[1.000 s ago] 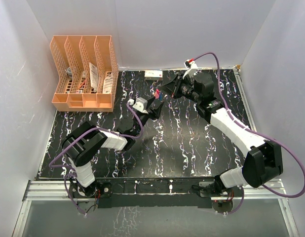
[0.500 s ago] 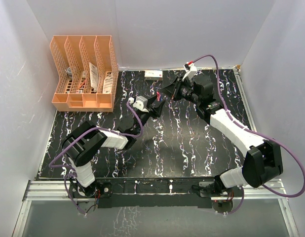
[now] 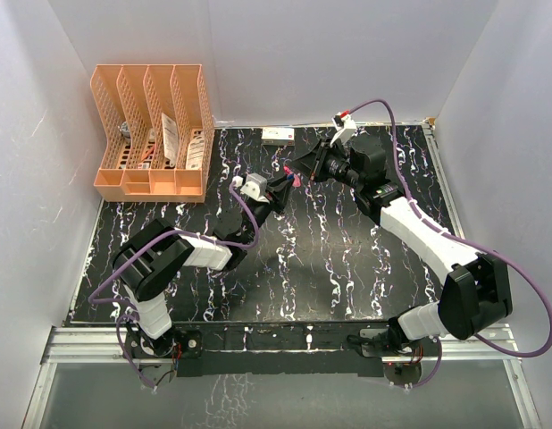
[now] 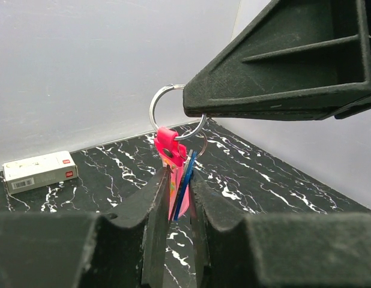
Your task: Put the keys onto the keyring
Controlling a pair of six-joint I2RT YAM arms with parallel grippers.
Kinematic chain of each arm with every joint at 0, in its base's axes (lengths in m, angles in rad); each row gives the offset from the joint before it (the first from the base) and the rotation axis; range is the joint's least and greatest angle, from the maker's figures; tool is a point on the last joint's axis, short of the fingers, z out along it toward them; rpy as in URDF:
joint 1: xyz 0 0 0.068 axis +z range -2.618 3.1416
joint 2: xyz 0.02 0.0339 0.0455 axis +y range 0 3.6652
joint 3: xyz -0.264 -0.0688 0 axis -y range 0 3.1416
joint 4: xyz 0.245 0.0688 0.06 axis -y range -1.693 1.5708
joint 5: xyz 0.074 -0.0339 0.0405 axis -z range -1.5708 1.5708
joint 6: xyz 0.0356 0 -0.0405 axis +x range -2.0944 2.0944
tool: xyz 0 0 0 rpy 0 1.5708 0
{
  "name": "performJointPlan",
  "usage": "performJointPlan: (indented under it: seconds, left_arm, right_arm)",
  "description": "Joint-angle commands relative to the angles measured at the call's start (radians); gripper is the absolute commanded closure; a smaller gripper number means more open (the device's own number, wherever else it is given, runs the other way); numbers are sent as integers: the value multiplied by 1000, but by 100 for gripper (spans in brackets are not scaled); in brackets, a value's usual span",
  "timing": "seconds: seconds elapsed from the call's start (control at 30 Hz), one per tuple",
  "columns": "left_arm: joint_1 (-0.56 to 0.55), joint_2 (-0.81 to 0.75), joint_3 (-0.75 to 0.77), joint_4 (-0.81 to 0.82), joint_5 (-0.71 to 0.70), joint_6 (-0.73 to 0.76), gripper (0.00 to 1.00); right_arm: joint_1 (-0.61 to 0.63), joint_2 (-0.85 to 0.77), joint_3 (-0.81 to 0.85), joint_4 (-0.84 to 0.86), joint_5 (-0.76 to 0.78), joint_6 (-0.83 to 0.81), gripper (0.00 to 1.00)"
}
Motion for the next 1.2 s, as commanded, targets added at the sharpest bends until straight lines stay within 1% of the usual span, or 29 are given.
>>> performJointPlan:
  seconds: [0.0, 0.1, 0.2, 0.43, 0.77, 1.0, 1.17]
  left_arm:
    - [-5, -31, 10, 177, -24, 28, 85]
    - [-7, -48, 1, 152, -66, 39, 89]
    - [-6, -72, -5, 103, -111, 55, 91]
    - [-6, -99, -18, 76, -165, 111, 93]
    - [-6, -106, -16, 21, -136, 148, 94]
    - [-6, -108, -30, -25, -86, 156, 93]
    - [-5, -105, -38, -54, -65, 126, 93]
  right_arm:
    - [-2, -15, 17, 16, -9, -16, 100]
    - [-2, -22, 20, -11, -6, -29, 100]
    - [-2, -29, 27, -39, -2, -47, 100]
    - [-3, -34, 59, -121, 9, -102, 100]
    - [-3, -21, 118, -211, 4, -170, 100]
    - [-6, 16, 222, -350, 1, -272, 100]
    - [-7, 61, 292, -465, -9, -334, 100]
